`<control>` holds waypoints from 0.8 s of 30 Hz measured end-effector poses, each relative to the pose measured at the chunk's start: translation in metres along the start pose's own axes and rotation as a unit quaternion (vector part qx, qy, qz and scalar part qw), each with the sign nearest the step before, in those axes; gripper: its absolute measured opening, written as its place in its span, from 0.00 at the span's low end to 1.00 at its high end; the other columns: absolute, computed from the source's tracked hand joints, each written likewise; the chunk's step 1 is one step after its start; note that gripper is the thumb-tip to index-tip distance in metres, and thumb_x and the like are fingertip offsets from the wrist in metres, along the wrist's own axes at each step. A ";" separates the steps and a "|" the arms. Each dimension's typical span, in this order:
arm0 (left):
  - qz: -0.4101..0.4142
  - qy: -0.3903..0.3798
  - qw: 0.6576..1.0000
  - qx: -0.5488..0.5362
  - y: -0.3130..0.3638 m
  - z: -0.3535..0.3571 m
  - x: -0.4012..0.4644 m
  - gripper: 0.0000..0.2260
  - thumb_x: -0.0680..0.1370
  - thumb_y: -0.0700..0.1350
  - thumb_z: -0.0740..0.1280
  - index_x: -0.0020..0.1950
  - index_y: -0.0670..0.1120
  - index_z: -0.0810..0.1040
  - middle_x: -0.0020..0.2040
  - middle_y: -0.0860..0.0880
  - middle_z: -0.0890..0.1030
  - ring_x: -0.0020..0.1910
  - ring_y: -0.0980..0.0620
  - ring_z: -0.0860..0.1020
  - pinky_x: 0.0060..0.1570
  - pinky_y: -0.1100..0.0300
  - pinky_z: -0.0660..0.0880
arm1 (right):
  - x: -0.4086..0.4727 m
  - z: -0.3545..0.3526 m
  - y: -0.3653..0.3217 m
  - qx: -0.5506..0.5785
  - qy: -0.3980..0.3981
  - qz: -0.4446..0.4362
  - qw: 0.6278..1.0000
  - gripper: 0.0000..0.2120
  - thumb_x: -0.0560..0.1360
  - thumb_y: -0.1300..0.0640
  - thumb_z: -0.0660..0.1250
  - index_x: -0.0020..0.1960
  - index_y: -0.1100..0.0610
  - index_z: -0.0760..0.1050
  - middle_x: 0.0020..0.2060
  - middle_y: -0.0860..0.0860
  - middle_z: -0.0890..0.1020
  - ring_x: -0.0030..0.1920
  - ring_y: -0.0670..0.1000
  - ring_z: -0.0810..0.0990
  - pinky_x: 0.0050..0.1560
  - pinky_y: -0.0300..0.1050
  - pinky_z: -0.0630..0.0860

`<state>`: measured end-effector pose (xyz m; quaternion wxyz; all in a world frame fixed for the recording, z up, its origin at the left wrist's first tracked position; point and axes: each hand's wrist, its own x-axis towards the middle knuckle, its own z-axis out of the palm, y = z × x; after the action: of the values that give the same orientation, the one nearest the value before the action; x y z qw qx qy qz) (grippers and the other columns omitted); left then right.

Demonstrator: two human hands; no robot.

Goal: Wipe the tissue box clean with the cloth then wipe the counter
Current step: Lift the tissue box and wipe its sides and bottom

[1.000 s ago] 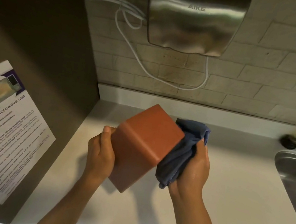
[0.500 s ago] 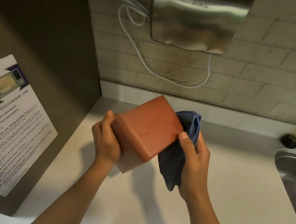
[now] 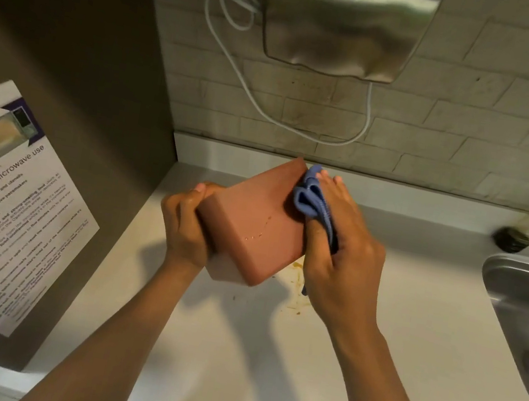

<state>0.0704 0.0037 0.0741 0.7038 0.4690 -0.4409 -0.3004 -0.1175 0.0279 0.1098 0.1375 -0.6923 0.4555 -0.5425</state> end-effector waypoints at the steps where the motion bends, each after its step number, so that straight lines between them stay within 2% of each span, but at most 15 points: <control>1: 0.011 -0.004 1.000 0.006 0.000 0.000 -0.001 0.18 0.74 0.54 0.56 0.25 0.55 0.75 0.24 0.57 0.71 0.26 0.56 0.68 0.35 0.55 0.63 | -0.001 0.001 0.000 -0.019 -0.011 -0.030 0.999 0.21 0.78 0.63 0.64 0.71 0.58 0.73 0.70 0.49 0.75 0.74 0.50 0.69 0.71 0.56 0.69; 5: 0.006 0.034 0.996 0.083 -0.012 -0.002 0.002 0.22 0.76 0.55 0.56 0.27 0.44 0.64 0.25 0.40 0.67 0.27 0.45 0.65 0.27 0.46 0.66 | -0.019 0.015 -0.017 -0.038 -0.054 -0.110 0.992 0.22 0.77 0.62 0.61 0.71 0.61 0.72 0.72 0.53 0.72 0.76 0.53 0.65 0.76 0.59 0.60; 8: 0.026 0.013 0.996 0.079 -0.002 -0.002 0.003 0.22 0.77 0.54 0.56 0.26 0.49 0.73 0.25 0.46 0.73 0.27 0.47 0.71 0.31 0.56 0.71 | -0.046 0.021 -0.019 -0.019 -0.079 -0.127 0.989 0.22 0.78 0.62 0.61 0.71 0.62 0.72 0.72 0.53 0.73 0.76 0.53 0.65 0.76 0.57 0.60; 9: 0.022 0.005 0.997 0.070 -0.011 -0.005 0.006 0.21 0.78 0.52 0.56 0.29 0.50 0.79 0.28 0.51 0.77 0.30 0.48 0.75 0.35 0.57 0.72 | -0.052 0.019 -0.013 -0.022 -0.079 -0.121 0.989 0.22 0.77 0.62 0.60 0.71 0.61 0.72 0.72 0.52 0.73 0.76 0.52 0.65 0.76 0.56 0.60; 11: -0.042 -0.035 0.997 0.060 -0.088 -0.030 0.017 0.21 0.80 0.51 0.53 0.43 0.50 0.86 0.38 0.55 0.84 0.39 0.52 0.80 0.41 0.60 0.75 | -0.055 0.013 0.004 -0.022 -0.061 -0.069 0.995 0.22 0.77 0.62 0.58 0.71 0.59 0.73 0.72 0.49 0.73 0.76 0.50 0.65 0.76 0.54 0.62; 12: -0.079 -0.105 0.990 0.059 -0.130 -0.048 0.014 0.23 0.81 0.56 0.51 0.53 0.52 0.85 0.49 0.59 0.85 0.46 0.56 0.80 0.47 0.60 0.76 | -0.052 0.010 0.011 -0.016 -0.045 -0.031 0.998 0.23 0.77 0.60 0.58 0.71 0.56 0.73 0.73 0.45 0.72 0.76 0.48 0.64 0.75 0.54 0.63; 13: -0.099 -0.099 0.987 0.074 -0.157 -0.060 0.019 0.26 0.80 0.63 0.49 0.60 0.55 0.82 0.56 0.62 0.82 0.52 0.59 0.78 0.52 0.59 0.75 | -0.047 0.008 0.015 -0.007 -0.026 0.004 1.000 0.23 0.78 0.59 0.58 0.72 0.53 0.72 0.72 0.38 0.70 0.76 0.45 0.64 0.74 0.54 0.63; 14: -0.120 -0.117 0.984 0.061 -0.152 -0.061 0.016 0.26 0.80 0.64 0.48 0.58 0.56 0.83 0.55 0.62 0.82 0.51 0.58 0.78 0.51 0.59 0.75 | -0.039 0.007 0.016 0.004 -0.006 0.033 0.999 0.23 0.78 0.58 0.59 0.72 0.49 0.71 0.71 0.31 0.67 0.75 0.41 0.63 0.73 0.53 0.64; 15: -0.097 -0.085 0.990 0.056 -0.126 -0.053 0.010 0.24 0.80 0.58 0.50 0.47 0.53 0.85 0.44 0.58 0.83 0.43 0.54 0.78 0.43 0.61 0.74 | -0.030 0.007 0.016 0.013 0.011 0.057 0.998 0.23 0.79 0.59 0.59 0.72 0.44 0.69 0.68 0.26 0.66 0.74 0.36 0.63 0.73 0.53 0.66; 16: -0.089 -0.065 0.993 0.053 -0.092 -0.032 0.008 0.21 0.79 0.54 0.54 0.35 0.52 0.83 0.33 0.56 0.79 0.35 0.51 0.75 0.37 0.60 0.71 | -0.021 0.008 0.013 0.020 0.022 0.071 0.997 0.24 0.79 0.60 0.60 0.71 0.40 0.68 0.66 0.26 0.66 0.72 0.34 0.64 0.72 0.53 0.67; 17: -0.094 -0.053 0.993 0.039 -0.044 -0.007 0.004 0.19 0.76 0.53 0.56 0.28 0.53 0.78 0.28 0.55 0.73 0.31 0.50 0.70 0.34 0.58 0.67 | -0.013 0.008 0.010 0.029 0.024 0.072 0.997 0.25 0.79 0.61 0.60 0.71 0.41 0.68 0.66 0.28 0.68 0.72 0.35 0.65 0.72 0.53 0.68; 18: -0.095 -0.060 0.994 0.012 -0.020 -0.002 -0.004 0.17 0.74 0.55 0.59 0.26 0.53 0.73 0.28 0.53 0.70 0.30 0.51 0.67 0.35 0.57 0.66 | -0.007 0.008 0.007 0.032 0.018 0.059 0.998 0.24 0.78 0.62 0.61 0.71 0.45 0.70 0.66 0.32 0.70 0.72 0.38 0.67 0.72 0.51 0.68; 20: -0.072 -0.003 0.997 -0.013 -0.029 -0.002 0.001 0.14 0.71 0.58 0.63 0.28 0.53 0.69 0.32 0.45 0.67 0.33 0.48 0.66 0.38 0.51 0.65 | -0.002 0.010 0.001 0.009 -0.003 0.022 1.000 0.23 0.78 0.63 0.61 0.71 0.54 0.73 0.70 0.43 0.73 0.73 0.43 0.69 0.73 0.49 0.67; 23: -0.090 -0.010 0.994 0.053 -0.035 -0.005 0.013 0.23 0.74 0.57 0.59 0.28 0.41 0.70 0.30 0.34 0.70 0.31 0.36 0.69 0.36 0.44 0.71 | -0.010 0.021 -0.010 -0.057 -0.032 -0.047 0.997 0.23 0.77 0.62 0.58 0.71 0.60 0.73 0.72 0.52 0.73 0.75 0.50 0.67 0.74 0.52 0.65; 24: -0.080 -0.045 0.994 0.053 -0.033 -0.006 0.016 0.25 0.74 0.57 0.57 0.29 0.36 0.70 0.29 0.35 0.74 0.31 0.38 0.72 0.36 0.45 0.75 | -0.017 0.027 -0.016 -0.072 -0.039 -0.074 0.994 0.24 0.76 0.61 0.58 0.71 0.61 0.72 0.72 0.54 0.72 0.75 0.51 0.66 0.75 0.52 0.63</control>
<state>0.0826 -0.0197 0.0479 0.6311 0.5252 -0.4489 -0.3527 -0.0866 0.0419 0.0998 0.0640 -0.7531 0.4351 -0.4893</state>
